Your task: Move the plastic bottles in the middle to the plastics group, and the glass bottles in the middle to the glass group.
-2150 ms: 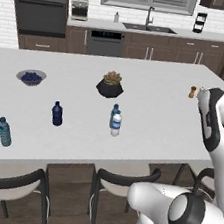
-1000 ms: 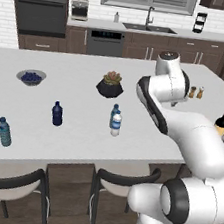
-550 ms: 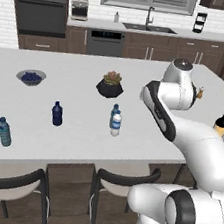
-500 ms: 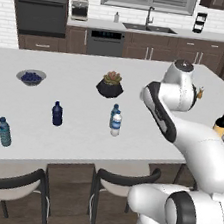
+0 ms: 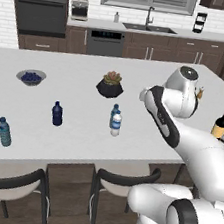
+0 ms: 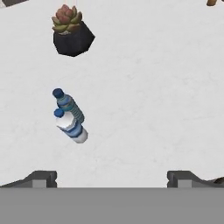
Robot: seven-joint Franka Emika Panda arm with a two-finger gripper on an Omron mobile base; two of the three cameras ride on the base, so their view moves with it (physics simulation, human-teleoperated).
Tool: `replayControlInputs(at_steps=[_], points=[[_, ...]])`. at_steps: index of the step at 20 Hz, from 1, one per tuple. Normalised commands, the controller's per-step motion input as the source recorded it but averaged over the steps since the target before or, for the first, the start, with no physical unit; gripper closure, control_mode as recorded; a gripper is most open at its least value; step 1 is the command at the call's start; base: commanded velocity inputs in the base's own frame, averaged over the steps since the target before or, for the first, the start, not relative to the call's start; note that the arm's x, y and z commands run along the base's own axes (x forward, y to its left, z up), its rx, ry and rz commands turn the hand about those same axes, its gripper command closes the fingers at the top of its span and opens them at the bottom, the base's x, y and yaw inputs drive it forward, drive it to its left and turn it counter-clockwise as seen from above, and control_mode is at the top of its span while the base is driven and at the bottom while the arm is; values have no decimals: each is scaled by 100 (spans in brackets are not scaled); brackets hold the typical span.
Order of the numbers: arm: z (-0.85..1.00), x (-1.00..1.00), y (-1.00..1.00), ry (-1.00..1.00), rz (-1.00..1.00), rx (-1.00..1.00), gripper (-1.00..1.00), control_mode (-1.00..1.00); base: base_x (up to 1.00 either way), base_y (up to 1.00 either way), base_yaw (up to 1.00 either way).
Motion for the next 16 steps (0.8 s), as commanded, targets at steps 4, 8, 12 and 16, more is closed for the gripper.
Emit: replayControlInputs(at_steps=[4, 8, 12, 16], points=[[0, 0, 36, 6, 2, -4, -100, -100, 0, 0, 0], [0, 0, 64, 13, 8, -16, -100, -100, 0, 0, 0], [-2, 0, 68, 19, 15, -21, -100, -100, 0, 0, 0], [-22, 8, 43, 14, 13, -16, -100, -100, 0, 0, 0]])
